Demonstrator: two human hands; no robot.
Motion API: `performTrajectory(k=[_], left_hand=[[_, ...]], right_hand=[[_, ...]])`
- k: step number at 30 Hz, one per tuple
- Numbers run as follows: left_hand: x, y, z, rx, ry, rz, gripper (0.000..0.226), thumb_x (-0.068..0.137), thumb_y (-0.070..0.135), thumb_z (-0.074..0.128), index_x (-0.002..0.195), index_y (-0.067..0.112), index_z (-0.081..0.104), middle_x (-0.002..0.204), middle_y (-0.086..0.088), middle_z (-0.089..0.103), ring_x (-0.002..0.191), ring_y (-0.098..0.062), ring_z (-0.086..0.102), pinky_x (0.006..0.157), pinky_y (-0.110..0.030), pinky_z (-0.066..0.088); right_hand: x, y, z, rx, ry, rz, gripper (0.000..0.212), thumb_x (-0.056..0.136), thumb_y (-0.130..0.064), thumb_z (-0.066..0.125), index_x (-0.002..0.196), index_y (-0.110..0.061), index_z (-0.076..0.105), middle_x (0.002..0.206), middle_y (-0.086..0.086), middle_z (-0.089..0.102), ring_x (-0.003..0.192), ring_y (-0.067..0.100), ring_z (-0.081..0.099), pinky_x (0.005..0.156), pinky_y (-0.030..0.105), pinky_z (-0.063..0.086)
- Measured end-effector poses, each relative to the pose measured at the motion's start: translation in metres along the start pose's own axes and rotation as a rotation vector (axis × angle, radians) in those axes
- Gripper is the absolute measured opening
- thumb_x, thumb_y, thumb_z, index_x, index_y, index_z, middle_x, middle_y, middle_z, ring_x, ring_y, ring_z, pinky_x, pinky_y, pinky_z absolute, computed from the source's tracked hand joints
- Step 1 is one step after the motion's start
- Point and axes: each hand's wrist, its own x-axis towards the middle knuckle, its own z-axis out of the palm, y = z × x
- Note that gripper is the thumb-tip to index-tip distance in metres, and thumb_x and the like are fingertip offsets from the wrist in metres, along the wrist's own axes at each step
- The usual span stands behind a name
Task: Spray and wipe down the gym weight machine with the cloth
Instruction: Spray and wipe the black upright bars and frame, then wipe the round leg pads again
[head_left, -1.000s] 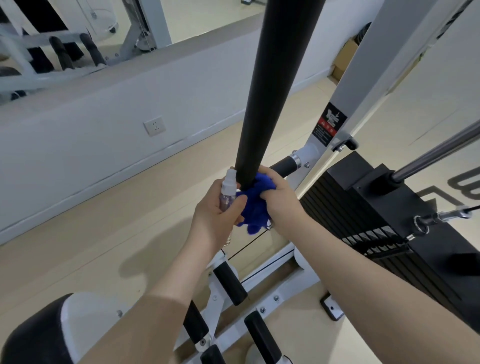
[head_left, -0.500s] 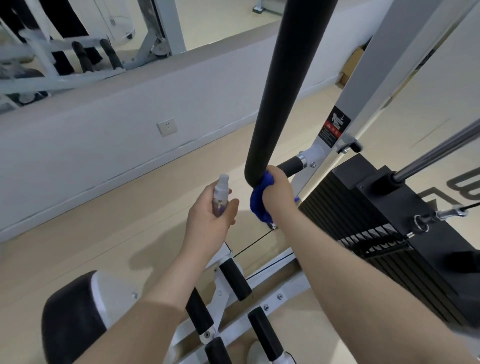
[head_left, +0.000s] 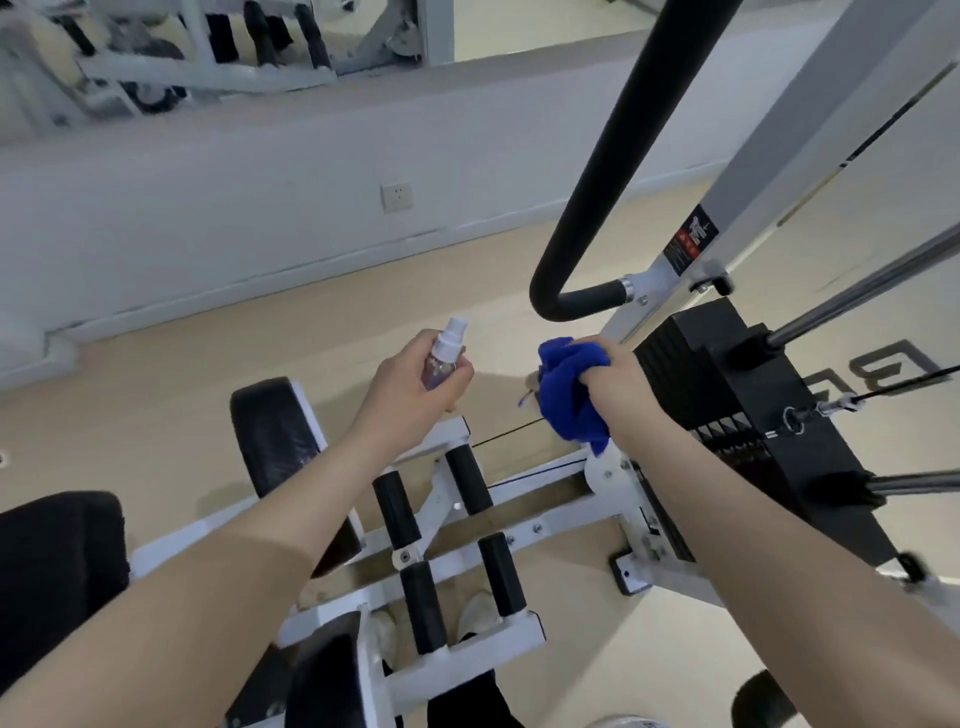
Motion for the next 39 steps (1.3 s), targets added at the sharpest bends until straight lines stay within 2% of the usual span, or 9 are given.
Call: performTrajectory(k=[3,8,11,14,16,21,26,33,39], left_hand=[[-0.019,-0.005,-0.021,0.048,0.005,0.006,0.012,0.088,0.024,0.06,0.098,0.02,0.055,0.082,-0.001,0.061,0.068,-0.014,0.057,0.064,-0.024,0.046],[-0.065,-0.024,-0.069,0.145,0.101,0.029,0.015,0.086,0.026,0.062,0.097,0.021,0.054,0.079,-0.007,0.062,0.069,-0.022,0.058,0.065,-0.029,0.043],[-0.094,-0.035,-0.096,0.197,0.12,0.018,0.036,0.088,0.027,0.06,0.118,0.035,0.044,0.085,-0.004,0.063,0.073,-0.02,0.06,0.071,-0.032,0.049],[-0.117,-0.046,-0.113,0.486,0.006,0.058,0.058,0.093,0.032,0.051,0.141,0.044,0.021,0.074,0.002,0.054,0.066,-0.011,0.053,0.064,-0.032,0.045],[-0.124,-0.059,-0.12,0.738,-0.052,0.082,0.061,0.094,0.031,0.045,0.145,0.041,0.013,0.081,0.004,0.052,0.07,-0.014,0.052,0.065,-0.031,0.044],[-0.113,-0.078,-0.138,1.056,0.077,0.106,0.059,0.098,0.031,0.032,0.146,0.042,0.001,0.104,-0.005,0.05,0.074,-0.029,0.053,0.059,-0.032,0.04],[-0.086,-0.065,-0.141,1.054,0.13,0.143,0.056,0.094,0.022,0.035,0.143,0.04,0.016,0.109,-0.008,0.053,0.086,-0.035,0.058,0.063,-0.032,0.04],[-0.093,-0.079,-0.133,1.087,0.029,0.123,0.051,0.096,0.023,0.036,0.141,0.037,0.019,0.102,-0.007,0.053,0.078,-0.033,0.058,0.057,-0.033,0.041],[-0.135,-0.086,-0.13,1.165,-0.03,0.146,0.074,0.097,0.025,0.033,0.138,0.041,-0.026,0.101,-0.003,0.044,0.066,-0.027,0.047,0.054,-0.032,0.036]], right_hand=[[-0.003,0.01,0.022,-0.331,0.007,-0.223,0.023,0.087,-0.002,0.038,0.084,-0.02,0.053,0.08,0.0,0.058,0.081,0.019,0.055,0.078,0.035,0.046],[-0.035,0.014,0.072,-0.436,-0.22,-0.29,0.024,0.081,0.001,0.037,0.095,-0.005,0.056,0.091,0.01,0.064,0.084,0.023,0.056,0.077,0.037,0.047],[-0.064,0.016,0.089,-0.474,-0.294,-0.336,0.023,0.085,-0.003,0.043,0.103,-0.008,0.057,0.097,0.011,0.064,0.087,0.022,0.056,0.079,0.037,0.046],[-0.085,0.017,0.101,-0.482,-0.339,-0.386,0.019,0.089,-0.009,0.044,0.102,-0.016,0.056,0.096,0.004,0.063,0.086,0.019,0.056,0.076,0.033,0.045],[-0.093,0.022,0.11,-0.489,-0.331,-0.425,0.02,0.09,-0.011,0.044,0.105,-0.016,0.056,0.099,0.004,0.063,0.088,0.019,0.056,0.077,0.032,0.045],[-0.101,0.039,0.129,-0.537,-0.261,-0.495,0.016,0.089,-0.009,0.043,0.101,-0.014,0.054,0.098,0.008,0.061,0.087,0.022,0.054,0.077,0.034,0.043],[-0.107,0.049,0.126,-0.554,-0.179,-0.558,0.019,0.087,-0.006,0.042,0.1,-0.012,0.054,0.094,0.008,0.062,0.083,0.02,0.053,0.071,0.032,0.043],[-0.097,0.049,0.115,-0.54,-0.181,-0.544,0.021,0.087,-0.006,0.041,0.097,-0.019,0.054,0.089,0.003,0.062,0.083,0.019,0.055,0.07,0.029,0.043],[-0.1,0.022,0.142,-0.548,-0.213,-0.777,0.034,0.085,0.0,0.036,0.111,-0.015,0.053,0.104,0.011,0.062,0.095,0.03,0.059,0.078,0.041,0.05]])
